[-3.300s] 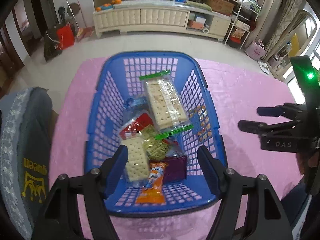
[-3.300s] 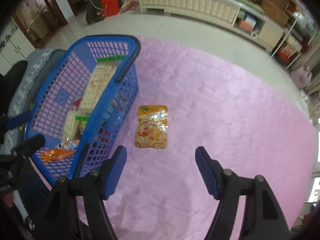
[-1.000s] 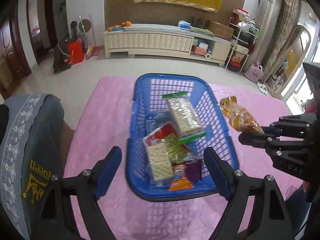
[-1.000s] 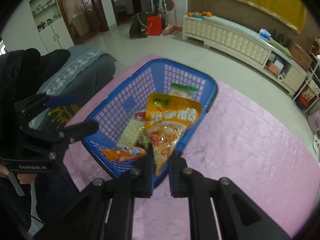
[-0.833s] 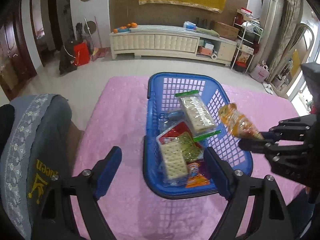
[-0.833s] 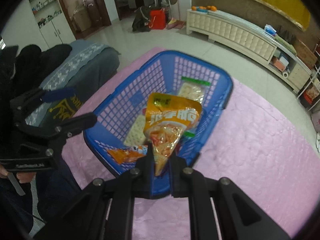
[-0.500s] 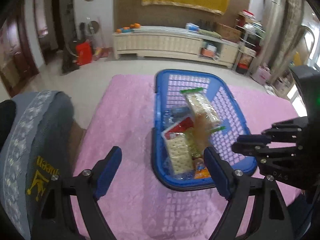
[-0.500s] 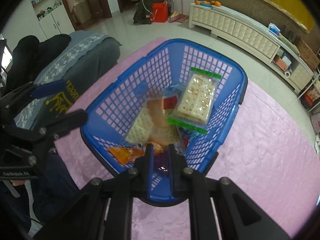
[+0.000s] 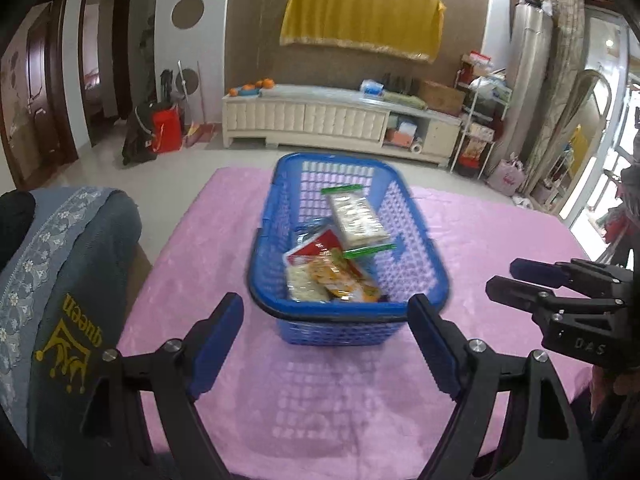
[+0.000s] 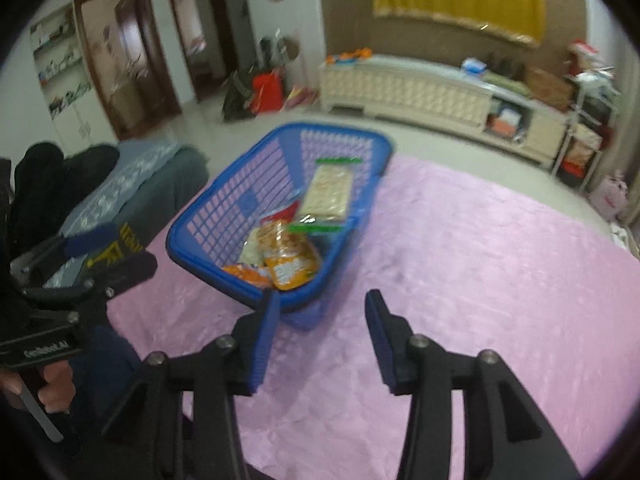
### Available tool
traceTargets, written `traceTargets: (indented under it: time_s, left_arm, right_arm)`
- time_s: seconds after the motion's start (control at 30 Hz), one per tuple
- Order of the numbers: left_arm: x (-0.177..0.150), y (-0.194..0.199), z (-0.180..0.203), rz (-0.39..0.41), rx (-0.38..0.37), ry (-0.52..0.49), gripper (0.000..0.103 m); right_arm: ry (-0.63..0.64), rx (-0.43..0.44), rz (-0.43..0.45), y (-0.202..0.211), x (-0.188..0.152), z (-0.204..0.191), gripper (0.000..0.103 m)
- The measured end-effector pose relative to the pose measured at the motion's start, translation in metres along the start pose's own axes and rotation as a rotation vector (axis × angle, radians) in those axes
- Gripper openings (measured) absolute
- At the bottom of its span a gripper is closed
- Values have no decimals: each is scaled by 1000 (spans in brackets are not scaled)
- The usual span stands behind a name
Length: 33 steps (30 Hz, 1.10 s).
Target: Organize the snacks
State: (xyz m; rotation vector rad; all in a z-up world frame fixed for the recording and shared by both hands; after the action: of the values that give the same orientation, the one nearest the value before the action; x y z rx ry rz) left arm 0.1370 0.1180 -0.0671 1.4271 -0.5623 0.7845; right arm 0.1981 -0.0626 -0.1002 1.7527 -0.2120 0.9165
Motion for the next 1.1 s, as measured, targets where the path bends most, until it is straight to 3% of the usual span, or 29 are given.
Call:
traceTargets:
  time_s: [0.13, 0.23, 0.27, 0.33, 0.47, 0.6, 0.9, 1.1]
  left_arm:
    - [-6, 22, 26, 62, -36, -3, 84]
    - [-6, 32, 47, 96, -41, -45, 89]
    - [-6, 35, 55, 105, -34, -62, 91]
    - [-8, 42, 67, 131, -19, -91, 103]
    - [-14, 57, 87, 168, -34, -109, 103]
    - [-19, 71, 91, 189, -41, -107, 103]
    - [-30, 100, 104, 240, -59, -136, 103]
    - [-36, 108, 107, 257, -58, -133, 103]
  right_arm:
    - [-31, -42, 66, 29, -12, 10, 59]
    - [-43, -95, 128, 56, -22, 17, 68]
    - [-33, -116, 141, 62, -24, 18, 75]
    - [-27, -178, 177, 73, -29, 22, 85]
    - [-43, -227, 225, 97, -45, 28, 101]
    - [-54, -265, 258, 118, -55, 32, 103]
    - [-99, -240, 345, 156, -67, 24, 103]
    - [-115, -223, 350, 164, -80, 21, 103]
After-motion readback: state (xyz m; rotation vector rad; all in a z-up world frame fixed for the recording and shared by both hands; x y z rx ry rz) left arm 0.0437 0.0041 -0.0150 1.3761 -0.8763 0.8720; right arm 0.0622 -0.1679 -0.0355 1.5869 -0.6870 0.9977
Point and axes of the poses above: each gripper's, at about its wrist camera, not at the fingertips, and y roughly against the way its jaws point, z to its right, x to its top, the point moved 6 cm from there along -y, roughly the way its jaws point, and after that the axes turned 2 degrees about -y, right-handed, at the moved point
